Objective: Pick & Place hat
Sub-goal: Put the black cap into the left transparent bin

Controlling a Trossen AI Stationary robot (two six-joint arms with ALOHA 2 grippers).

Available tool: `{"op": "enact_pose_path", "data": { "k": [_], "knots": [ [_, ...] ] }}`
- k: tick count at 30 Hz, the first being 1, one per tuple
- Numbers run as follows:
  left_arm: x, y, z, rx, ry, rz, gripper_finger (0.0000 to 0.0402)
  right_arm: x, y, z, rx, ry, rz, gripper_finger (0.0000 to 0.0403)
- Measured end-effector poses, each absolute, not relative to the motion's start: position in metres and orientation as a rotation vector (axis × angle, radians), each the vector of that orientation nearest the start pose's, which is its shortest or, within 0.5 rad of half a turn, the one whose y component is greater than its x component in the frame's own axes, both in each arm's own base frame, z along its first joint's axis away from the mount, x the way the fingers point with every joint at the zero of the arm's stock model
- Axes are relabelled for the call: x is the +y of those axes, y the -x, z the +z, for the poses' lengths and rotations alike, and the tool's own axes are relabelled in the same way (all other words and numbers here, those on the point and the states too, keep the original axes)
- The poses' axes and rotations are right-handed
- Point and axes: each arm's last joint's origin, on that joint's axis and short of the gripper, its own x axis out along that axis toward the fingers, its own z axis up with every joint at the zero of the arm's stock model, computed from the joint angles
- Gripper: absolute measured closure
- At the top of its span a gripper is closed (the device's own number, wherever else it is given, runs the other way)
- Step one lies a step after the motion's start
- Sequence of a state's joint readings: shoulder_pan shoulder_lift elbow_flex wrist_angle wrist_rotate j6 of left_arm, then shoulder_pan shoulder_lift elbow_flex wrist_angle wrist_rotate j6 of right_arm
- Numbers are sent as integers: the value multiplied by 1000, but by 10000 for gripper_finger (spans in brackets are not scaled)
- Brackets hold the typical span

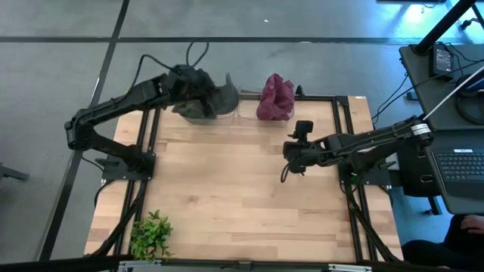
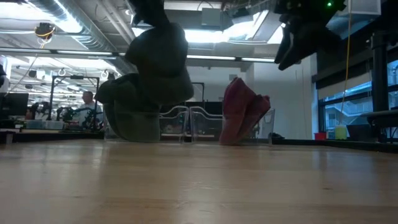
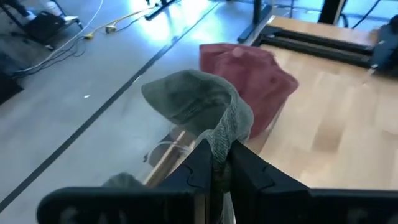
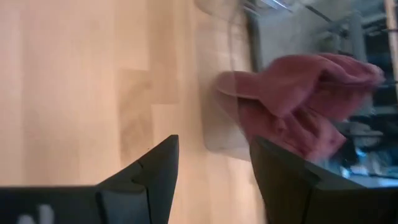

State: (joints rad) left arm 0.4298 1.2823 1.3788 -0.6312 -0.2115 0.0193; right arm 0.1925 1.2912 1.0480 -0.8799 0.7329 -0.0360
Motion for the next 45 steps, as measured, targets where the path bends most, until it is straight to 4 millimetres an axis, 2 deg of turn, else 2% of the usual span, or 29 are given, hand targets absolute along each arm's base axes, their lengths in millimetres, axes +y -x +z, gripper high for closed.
{"op": "enact_pose_path", "data": {
  "k": [3, 8, 16, 24, 32, 36, 45],
  "knots": [
    [123, -236, 389, 573, 27, 638, 375, 27, -235, 267, 1000, 534, -428, 204],
    [136, -243, 377, 623, 31, 677, 375, 25, -229, 241, 936, 525, -426, 204],
    [155, -251, 362, 668, 66, 846, 375, 23, -223, 209, 885, 531, -436, 204],
    [162, -246, 362, 664, 90, 895, 375, 13, -224, 206, 898, 539, -469, 205],
    [155, -236, 386, 663, 94, 896, 375, 1, -224, 206, 917, 527, -512, 205],
    [155, -237, 380, 690, 127, 882, 375, -2, -224, 206, 920, 517, -525, 205],
    [163, -251, 356, 746, 194, 878, 375, -3, -225, 207, 913, 502, -519, 205]
  ]
}}
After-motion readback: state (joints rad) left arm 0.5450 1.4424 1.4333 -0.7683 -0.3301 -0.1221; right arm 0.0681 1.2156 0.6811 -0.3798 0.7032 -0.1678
